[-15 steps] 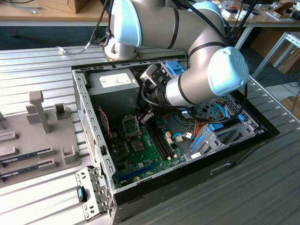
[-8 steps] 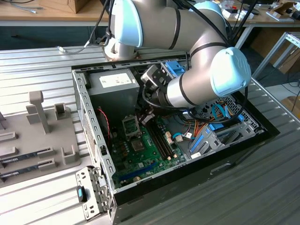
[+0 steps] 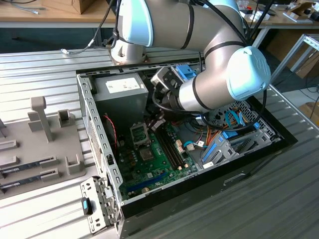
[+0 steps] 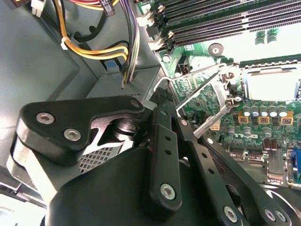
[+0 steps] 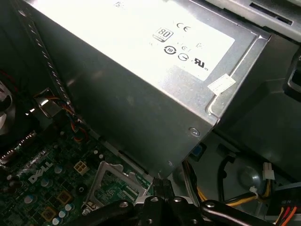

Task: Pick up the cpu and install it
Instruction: 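Close the cpu cover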

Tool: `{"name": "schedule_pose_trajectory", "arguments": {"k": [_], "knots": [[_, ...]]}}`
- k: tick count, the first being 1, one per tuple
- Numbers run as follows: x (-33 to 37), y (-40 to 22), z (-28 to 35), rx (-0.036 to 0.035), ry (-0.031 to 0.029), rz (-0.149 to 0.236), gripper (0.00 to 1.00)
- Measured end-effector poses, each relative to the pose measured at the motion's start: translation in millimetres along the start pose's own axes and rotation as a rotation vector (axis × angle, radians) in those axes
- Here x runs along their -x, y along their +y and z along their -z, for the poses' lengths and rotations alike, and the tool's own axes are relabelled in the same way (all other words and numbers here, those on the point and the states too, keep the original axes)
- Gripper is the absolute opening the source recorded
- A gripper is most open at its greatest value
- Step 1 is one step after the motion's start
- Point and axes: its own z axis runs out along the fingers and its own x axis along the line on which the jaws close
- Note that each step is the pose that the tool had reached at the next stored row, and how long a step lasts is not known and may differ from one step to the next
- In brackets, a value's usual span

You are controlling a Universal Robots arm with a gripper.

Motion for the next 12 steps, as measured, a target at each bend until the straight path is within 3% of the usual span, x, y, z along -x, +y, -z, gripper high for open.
{"name": "schedule_pose_trajectory", "arguments": {"k": [7, 12], "knots": [[-1.0, 0.2, 3.7, -0.0003, 0.0003, 0.000, 0.11], [-1.0, 0.7, 4.6, -0.0074, 0.0055, -0.002, 0.11]]}}
